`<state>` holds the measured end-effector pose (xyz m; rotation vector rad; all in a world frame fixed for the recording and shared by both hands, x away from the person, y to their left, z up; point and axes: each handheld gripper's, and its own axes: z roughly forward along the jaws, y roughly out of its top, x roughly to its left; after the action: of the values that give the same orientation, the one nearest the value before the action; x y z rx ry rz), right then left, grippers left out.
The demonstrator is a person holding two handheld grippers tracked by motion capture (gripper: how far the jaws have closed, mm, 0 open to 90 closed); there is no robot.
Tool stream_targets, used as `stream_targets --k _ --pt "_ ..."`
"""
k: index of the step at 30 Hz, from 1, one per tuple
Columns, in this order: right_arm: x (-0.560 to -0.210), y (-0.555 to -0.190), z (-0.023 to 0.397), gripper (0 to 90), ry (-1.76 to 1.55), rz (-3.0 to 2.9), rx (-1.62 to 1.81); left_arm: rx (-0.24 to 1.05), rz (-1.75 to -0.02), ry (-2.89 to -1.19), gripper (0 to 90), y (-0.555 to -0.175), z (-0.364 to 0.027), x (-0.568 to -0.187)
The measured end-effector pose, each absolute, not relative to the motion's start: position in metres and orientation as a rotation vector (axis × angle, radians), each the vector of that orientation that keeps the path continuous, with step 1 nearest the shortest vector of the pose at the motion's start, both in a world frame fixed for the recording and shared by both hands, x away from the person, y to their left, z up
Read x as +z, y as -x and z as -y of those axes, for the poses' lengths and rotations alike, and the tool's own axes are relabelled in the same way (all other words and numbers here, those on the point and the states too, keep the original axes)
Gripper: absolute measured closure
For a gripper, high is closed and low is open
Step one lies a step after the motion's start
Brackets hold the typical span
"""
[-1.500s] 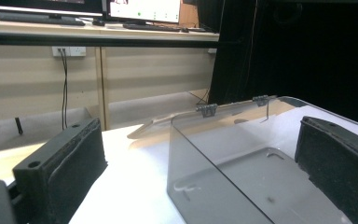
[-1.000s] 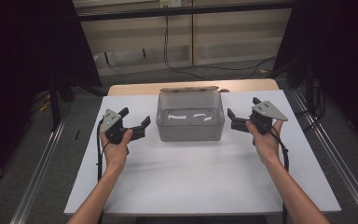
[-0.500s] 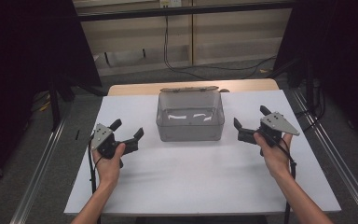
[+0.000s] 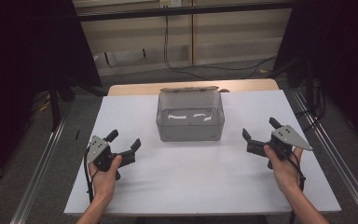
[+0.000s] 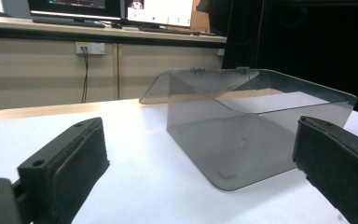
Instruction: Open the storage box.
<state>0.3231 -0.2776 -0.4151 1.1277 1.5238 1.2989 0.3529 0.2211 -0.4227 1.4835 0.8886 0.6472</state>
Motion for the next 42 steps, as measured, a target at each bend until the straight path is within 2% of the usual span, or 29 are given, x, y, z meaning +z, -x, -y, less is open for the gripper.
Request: stream_targets --k 28,42 --pt "-0.43 -0.253 0.298 0.0 -1.15 -1.522 1.249 0.669 -0.912 -1.522 2.7 -0.308 -0.242 -0.433" --pt "-0.436 -0.242 0.309 0.0 -1.169 -1.482 1.241 0.667 -0.976 -1.495 2.7 -0.301 -0.246 -0.441"
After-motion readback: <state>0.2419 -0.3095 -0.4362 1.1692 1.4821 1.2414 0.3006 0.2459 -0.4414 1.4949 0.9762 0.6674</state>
